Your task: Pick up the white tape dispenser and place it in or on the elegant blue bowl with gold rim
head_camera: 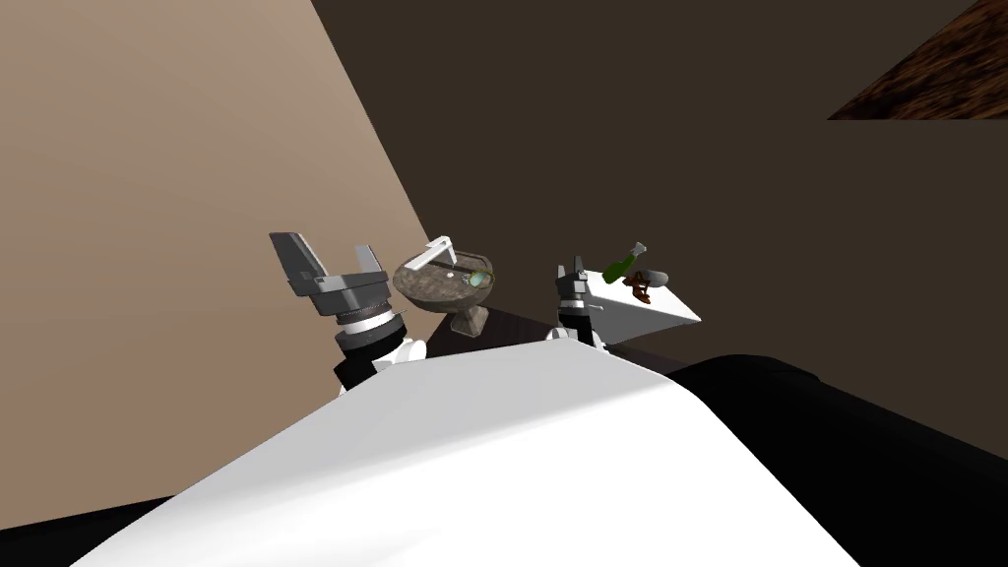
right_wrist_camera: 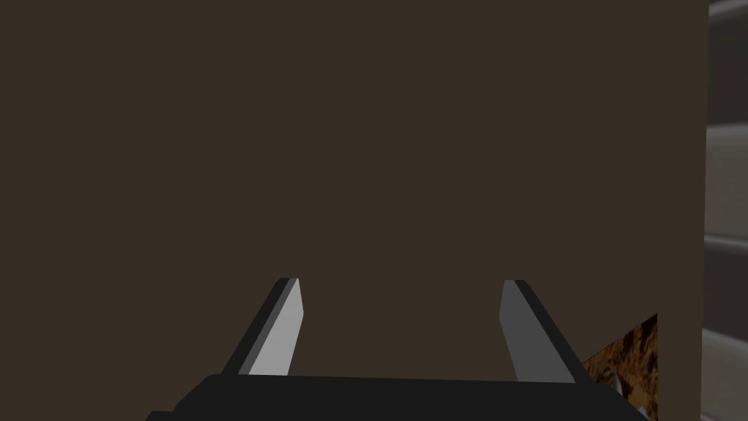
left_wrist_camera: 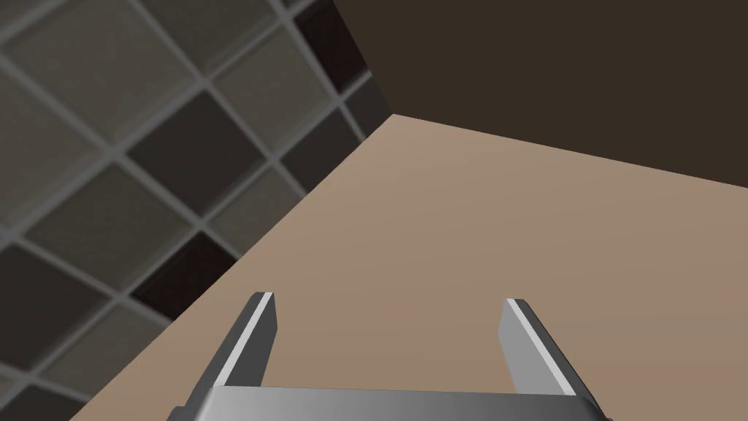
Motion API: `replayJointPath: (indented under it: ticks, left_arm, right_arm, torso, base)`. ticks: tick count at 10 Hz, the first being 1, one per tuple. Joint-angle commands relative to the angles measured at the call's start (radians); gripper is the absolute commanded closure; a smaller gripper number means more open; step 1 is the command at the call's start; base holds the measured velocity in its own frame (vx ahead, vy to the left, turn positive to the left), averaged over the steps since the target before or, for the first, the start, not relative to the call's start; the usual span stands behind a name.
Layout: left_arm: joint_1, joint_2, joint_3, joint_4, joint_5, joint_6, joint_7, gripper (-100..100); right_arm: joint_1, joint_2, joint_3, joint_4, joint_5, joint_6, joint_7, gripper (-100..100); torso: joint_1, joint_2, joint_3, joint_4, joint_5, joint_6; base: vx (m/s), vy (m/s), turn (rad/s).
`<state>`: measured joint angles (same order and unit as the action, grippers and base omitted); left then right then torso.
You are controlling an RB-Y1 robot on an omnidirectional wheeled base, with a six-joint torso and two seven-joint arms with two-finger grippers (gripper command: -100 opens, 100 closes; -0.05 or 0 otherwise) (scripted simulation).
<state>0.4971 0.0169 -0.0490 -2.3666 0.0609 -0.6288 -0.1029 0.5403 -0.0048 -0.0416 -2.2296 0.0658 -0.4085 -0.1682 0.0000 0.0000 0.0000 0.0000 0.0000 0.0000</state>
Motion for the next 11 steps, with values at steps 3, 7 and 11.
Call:
replayJointPath:
  ticks: [3,7,11]
  left_arm:
    - [-0.014,0.073,-0.005,0.018,0.0,0.042,0.01,-100]
    - [-0.049,0.125,-0.013,0.064,0.003,0.139,0.034,-100]
    - [-0.085,0.141,-0.018,0.11,0.006,0.236,0.06,-100]
  right_arm:
    - [0.0,0.0,0.0,0.0,0.0,0.0,0.0,0]
    - [0.0,0.0,0.0,0.0,0.0,0.0,0.0,0]
    - [0.0,0.0,0.0,0.0,0.0,0.0,0.0,0]
  torso:
    - [0.002,0.0,0.0,0.0,0.0,0.0]
    - [0.005,0.0,0.0,0.0,0.001,0.0]
    - [0.007,0.0,0.0,0.0,0.002,0.0]
  base:
    - [-0.001,0.03,-0.009]
    - [-0.003,0.073,-0.009]
    - [-0.004,0.097,-0.005]
